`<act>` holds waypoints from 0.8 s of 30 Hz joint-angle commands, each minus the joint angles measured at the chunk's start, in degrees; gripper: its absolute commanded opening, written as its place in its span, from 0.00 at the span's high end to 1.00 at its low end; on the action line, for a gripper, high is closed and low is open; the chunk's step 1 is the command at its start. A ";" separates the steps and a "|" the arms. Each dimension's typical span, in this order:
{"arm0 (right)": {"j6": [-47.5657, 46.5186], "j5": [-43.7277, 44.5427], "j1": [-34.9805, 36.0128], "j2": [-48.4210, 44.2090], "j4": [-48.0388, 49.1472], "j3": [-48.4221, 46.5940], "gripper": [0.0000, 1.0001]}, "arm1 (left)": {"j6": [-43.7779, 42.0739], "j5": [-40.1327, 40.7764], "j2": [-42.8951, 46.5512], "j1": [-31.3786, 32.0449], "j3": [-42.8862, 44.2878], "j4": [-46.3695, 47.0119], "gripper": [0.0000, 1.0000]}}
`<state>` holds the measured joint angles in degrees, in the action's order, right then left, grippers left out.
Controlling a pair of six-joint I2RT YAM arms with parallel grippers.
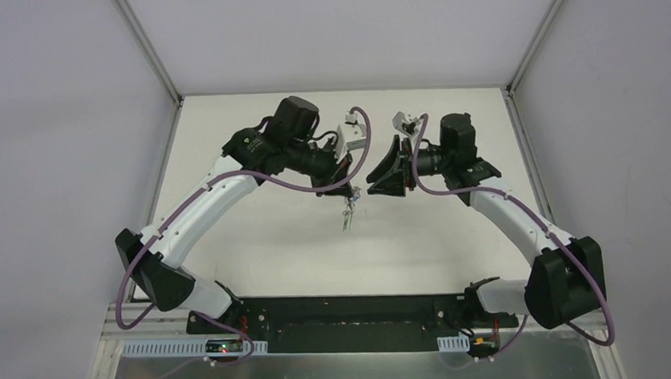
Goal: Put the keys on the keyring
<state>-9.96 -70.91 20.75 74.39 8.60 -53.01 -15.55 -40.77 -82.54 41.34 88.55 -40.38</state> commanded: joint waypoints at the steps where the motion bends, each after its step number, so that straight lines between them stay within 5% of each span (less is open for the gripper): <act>1: -4.13 -1.63 0.71 -3.00 -2.56 -3.59 0.52 | 4.11 2.63 -3.20 1.80 5.66 -12.14 1.00; 24: 4.07 -1.93 5.58 -1.30 5.49 -0.52 0.55 | 13.54 1.48 -6.40 2.95 7.51 -8.54 1.00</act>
<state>-7.42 -71.40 25.30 72.79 10.59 -53.78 -3.38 -38.44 -89.10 43.57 93.71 -50.06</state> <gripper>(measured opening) 0.456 0.012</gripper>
